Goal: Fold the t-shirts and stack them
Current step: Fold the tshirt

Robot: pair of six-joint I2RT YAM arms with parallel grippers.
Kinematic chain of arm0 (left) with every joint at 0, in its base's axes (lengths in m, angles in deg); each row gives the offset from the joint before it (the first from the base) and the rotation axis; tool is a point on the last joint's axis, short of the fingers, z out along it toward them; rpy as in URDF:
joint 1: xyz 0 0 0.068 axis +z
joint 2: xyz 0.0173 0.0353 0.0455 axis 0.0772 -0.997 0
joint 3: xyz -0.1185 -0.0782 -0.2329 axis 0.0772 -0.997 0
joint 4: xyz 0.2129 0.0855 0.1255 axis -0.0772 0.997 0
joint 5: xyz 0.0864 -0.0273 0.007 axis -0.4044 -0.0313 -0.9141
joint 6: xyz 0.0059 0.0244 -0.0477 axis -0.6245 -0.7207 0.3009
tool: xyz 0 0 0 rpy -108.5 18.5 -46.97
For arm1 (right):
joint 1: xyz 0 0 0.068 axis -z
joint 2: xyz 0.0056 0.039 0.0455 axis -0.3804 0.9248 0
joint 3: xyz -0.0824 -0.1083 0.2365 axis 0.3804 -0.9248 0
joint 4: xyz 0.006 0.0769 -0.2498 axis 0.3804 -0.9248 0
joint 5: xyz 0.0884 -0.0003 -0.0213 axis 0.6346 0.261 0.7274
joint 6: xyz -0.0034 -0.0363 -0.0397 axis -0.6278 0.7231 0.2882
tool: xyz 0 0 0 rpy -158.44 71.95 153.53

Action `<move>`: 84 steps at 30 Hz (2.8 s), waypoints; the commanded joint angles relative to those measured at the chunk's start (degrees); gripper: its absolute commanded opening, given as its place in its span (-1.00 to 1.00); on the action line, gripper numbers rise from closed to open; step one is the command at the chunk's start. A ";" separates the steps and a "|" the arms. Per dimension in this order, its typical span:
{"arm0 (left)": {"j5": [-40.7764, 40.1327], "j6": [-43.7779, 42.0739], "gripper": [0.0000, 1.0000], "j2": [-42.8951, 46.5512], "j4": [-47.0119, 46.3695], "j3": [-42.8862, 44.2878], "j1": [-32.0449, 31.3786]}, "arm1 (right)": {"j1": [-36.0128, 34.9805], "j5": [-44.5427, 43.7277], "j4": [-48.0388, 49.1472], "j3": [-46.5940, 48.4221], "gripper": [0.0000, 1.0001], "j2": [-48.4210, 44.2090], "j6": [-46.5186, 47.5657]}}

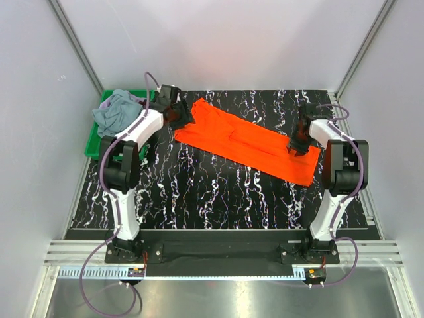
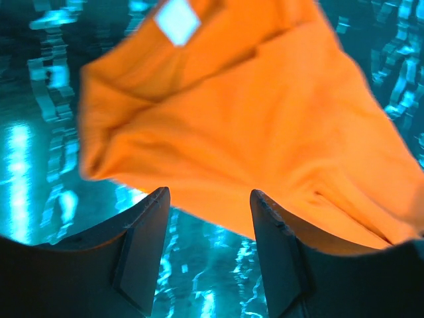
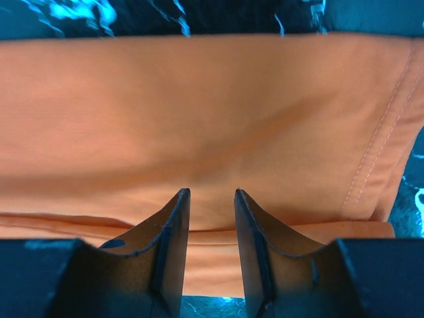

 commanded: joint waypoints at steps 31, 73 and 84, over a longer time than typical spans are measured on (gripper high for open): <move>11.58 -3.65 0.21 1.10 -7.98 1.16 0.68 | -0.66 11.94 3.98 -14.66 -0.15 -19.16 -5.92; 9.65 12.96 -0.28 -6.97 -23.90 -7.05 -2.22 | -21.67 7.03 12.87 32.38 -1.00 27.86 -19.50; 7.18 7.43 -0.14 -9.11 -14.32 3.88 -1.87 | -19.04 -0.71 9.36 37.82 -1.00 31.29 -37.08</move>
